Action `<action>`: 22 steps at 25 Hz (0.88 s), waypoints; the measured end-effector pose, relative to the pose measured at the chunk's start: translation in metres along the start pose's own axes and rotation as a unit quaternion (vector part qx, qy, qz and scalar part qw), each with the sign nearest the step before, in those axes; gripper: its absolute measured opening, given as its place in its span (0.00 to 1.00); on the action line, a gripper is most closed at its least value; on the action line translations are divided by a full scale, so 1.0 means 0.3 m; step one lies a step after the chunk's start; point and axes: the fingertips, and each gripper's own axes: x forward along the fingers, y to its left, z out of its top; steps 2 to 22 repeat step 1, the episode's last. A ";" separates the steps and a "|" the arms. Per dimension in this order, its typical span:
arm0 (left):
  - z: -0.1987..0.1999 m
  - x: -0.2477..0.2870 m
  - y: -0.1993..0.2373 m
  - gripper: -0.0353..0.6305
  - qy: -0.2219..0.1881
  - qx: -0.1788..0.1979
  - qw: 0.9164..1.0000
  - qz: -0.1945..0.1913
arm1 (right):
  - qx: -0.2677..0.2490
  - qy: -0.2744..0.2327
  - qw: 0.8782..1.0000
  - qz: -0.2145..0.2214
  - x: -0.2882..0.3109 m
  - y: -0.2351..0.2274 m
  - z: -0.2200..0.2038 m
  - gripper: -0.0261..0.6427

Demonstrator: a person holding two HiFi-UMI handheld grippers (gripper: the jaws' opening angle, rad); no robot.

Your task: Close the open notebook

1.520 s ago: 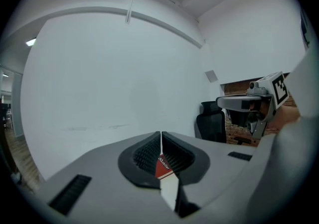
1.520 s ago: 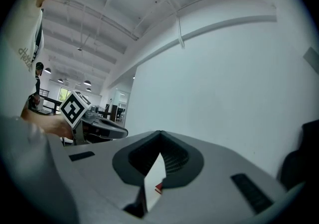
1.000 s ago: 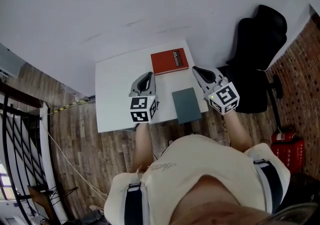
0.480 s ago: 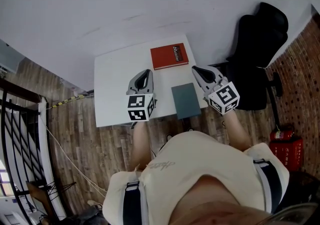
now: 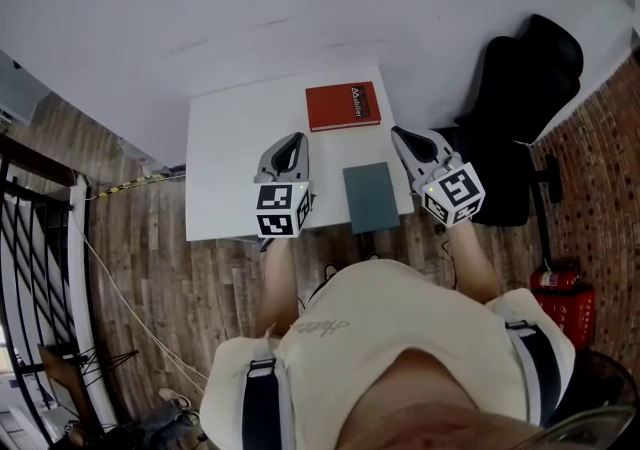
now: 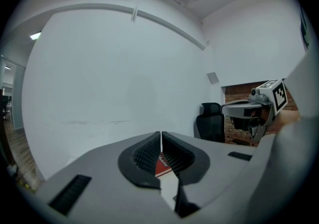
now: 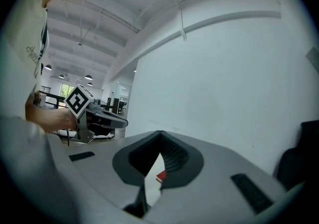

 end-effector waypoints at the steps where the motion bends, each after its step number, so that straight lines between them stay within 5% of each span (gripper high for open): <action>1: 0.000 -0.002 0.004 0.09 0.000 0.000 1.000 0.000 | 0.001 0.000 1.000 0.000 0.003 0.003 0.001 0.05; 22: 0.000 -0.002 0.004 0.09 0.000 0.000 1.000 0.000 | 0.001 0.000 1.000 0.000 0.003 0.003 0.001 0.05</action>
